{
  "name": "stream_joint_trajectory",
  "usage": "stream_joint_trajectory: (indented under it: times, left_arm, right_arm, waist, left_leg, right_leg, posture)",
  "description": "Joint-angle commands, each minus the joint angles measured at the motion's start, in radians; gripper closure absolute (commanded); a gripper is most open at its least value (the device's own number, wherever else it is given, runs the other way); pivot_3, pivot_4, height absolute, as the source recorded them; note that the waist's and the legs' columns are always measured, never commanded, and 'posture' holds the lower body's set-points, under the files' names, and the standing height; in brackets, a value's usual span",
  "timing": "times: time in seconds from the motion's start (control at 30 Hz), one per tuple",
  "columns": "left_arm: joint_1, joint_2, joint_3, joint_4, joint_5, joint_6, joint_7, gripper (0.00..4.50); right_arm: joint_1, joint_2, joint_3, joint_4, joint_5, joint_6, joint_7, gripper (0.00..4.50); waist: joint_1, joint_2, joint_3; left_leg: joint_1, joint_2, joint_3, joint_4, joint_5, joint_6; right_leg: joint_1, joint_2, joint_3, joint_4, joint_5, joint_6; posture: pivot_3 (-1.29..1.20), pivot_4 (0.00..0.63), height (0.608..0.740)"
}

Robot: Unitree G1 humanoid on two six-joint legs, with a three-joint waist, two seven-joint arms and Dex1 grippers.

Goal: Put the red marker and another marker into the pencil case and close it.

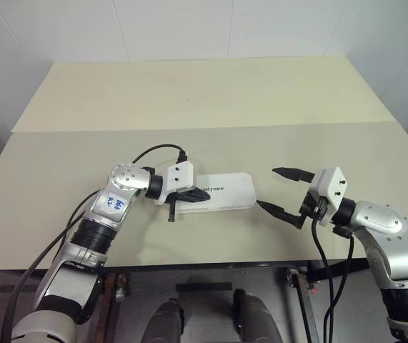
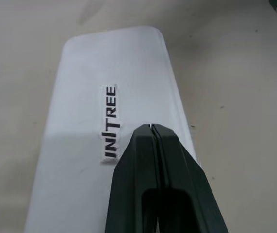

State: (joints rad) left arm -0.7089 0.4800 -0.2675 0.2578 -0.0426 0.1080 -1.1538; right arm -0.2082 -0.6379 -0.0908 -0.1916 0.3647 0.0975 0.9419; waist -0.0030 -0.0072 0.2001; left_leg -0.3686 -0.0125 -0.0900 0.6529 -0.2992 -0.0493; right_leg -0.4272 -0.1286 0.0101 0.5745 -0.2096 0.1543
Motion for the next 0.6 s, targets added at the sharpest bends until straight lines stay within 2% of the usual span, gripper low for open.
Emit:
stream_joint_trajectory:
  times: [0.03, 0.2, 0.43, 0.53, 0.6]
  left_arm:
    - [0.042, 0.014, -0.035, -0.022, 0.028, 0.029, 0.0, 4.44]
    - [0.046, -0.005, 0.01, -0.026, -0.016, 0.021, 0.032, 4.44]
    - [0.059, -0.023, 0.16, -0.09, -0.16, 0.042, 0.075, 4.44]
    - [0.089, -0.028, 0.246, -0.134, -0.267, 0.026, 0.056, 4.44]
    - [0.123, -0.024, 0.31, -0.174, -0.325, 0.021, 0.065, 3.83]
  right_arm:
    - [0.014, 0.014, -0.028, 0.033, 0.004, -0.075, 0.005, 0.0]
    - [0.01, 0.028, -0.015, 0.118, -0.004, -0.154, 0.032, 0.0]
    - [0.006, 0.027, -0.01, 0.206, 0.003, -0.229, 0.087, 0.0]
    - [-0.003, 0.026, -0.005, 0.225, 0.008, -0.238, 0.111, 0.0]
    - [-0.014, 0.027, 0.001, 0.237, 0.008, -0.24, 0.124, 0.0]
  waist:
    - [0.0, 0.0, 0.0]
    - [0.0, -0.001, 0.0]
    - [-0.001, -0.001, 0.0]
    - [-0.003, -0.001, 0.0]
    - [-0.004, -0.001, 0.0]
  left_leg:
    - [0.0, 0.0, 0.0, 0.0, 0.0, 0.0]
    - [0.001, 0.0, 0.0, 0.001, 0.0, 0.0]
    - [0.001, 0.0, 0.0, 0.001, 0.001, 0.001]
    - [0.001, 0.0, 0.0, 0.0, 0.001, 0.001]
    - [0.001, 0.0, 0.0, 0.0, 0.001, 0.001]
  right_leg:
    - [0.0, 0.0, 0.0, 0.0, 0.0, 0.0]
    - [0.001, 0.0, 0.001, -0.001, 0.0, 0.0]
    - [0.0, 0.0, 0.001, 0.0, 0.0, 0.0]
    - [0.0, 0.0, 0.001, 0.0, 0.0, 0.0]
    - [0.0, 0.0, 0.001, 0.001, 0.0, 0.0]
  posture:
    - [0.0, 0.15, 0.74]
    - [0.0, 0.15, 0.74]
    - [0.0, 0.15, 0.74]
    - [0.0, 0.15, 0.74]
    - [0.0, 0.15, 0.74]
